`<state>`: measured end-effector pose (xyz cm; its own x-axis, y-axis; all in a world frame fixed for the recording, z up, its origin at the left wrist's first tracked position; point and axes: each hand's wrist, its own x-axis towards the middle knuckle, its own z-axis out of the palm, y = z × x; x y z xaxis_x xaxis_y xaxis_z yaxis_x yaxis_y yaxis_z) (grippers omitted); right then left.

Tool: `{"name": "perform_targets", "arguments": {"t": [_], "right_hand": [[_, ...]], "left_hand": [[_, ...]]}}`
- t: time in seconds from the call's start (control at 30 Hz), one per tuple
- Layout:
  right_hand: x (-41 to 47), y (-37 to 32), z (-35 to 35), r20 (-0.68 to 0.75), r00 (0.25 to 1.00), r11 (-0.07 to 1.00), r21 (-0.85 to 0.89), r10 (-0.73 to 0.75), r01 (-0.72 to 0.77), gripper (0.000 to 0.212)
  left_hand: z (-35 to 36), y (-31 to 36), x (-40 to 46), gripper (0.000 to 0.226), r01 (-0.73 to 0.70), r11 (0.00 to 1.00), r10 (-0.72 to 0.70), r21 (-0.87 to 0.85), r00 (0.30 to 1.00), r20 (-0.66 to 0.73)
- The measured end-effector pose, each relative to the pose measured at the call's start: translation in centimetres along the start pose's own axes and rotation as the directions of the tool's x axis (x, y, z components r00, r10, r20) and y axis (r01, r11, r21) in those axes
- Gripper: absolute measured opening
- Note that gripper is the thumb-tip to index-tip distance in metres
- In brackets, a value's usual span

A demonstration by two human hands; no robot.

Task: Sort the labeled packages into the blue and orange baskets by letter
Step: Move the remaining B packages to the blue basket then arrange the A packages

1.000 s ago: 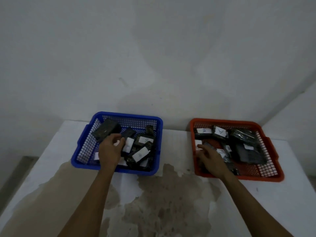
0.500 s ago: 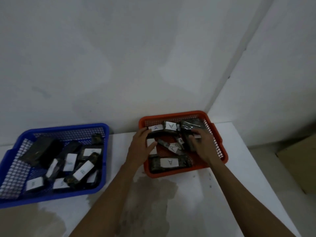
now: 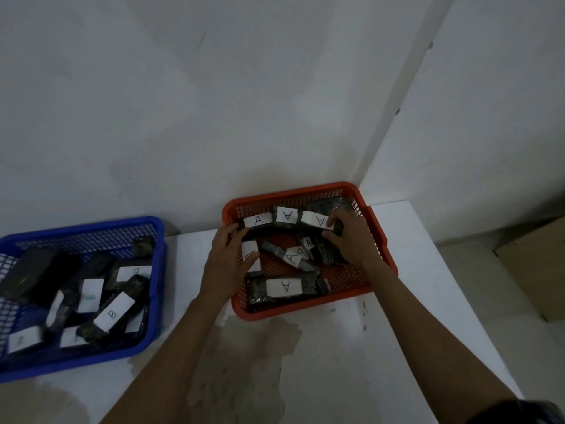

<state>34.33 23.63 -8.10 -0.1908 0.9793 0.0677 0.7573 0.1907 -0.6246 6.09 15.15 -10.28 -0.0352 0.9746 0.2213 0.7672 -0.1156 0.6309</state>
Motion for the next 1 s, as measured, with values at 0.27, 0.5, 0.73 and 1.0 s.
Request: {"name": "perform_targets", "arguments": {"t": [0.27, 0.5, 0.73, 1.0], "right_hand": [[-1.6, 0.2, 0.2, -0.030, 0.999, 1.000, 0.021, -0.012, 0.012, 0.053], [-4.3, 1.4, -1.7, 0.175, 0.984, 0.995, -0.096, 0.030, -0.013, 0.050], [-7.5, 2.5, -2.5, 0.131, 0.991, 0.999, -0.017, 0.034, -0.032, 0.050], [-8.5, 2.7, -1.0, -0.014, 0.998, 0.997, -0.054, 0.054, -0.055, 0.063]], "left_hand": [[-0.6, 0.3, 0.1, 0.057, -0.005, 0.999, 0.004, 0.037, 0.999, 0.039], [-0.4, 1.0, 1.5, 0.045, -0.062, 0.993, 0.060, 0.104, 0.998, 0.022], [2.2, 2.7, 7.0, 0.055, -0.089, 0.996, 0.081, 0.022, 0.966, 0.247], [4.1, 2.2, 9.5, 0.056, -0.187, 0.924, 0.108, 0.333, 0.964, 0.242]]}}
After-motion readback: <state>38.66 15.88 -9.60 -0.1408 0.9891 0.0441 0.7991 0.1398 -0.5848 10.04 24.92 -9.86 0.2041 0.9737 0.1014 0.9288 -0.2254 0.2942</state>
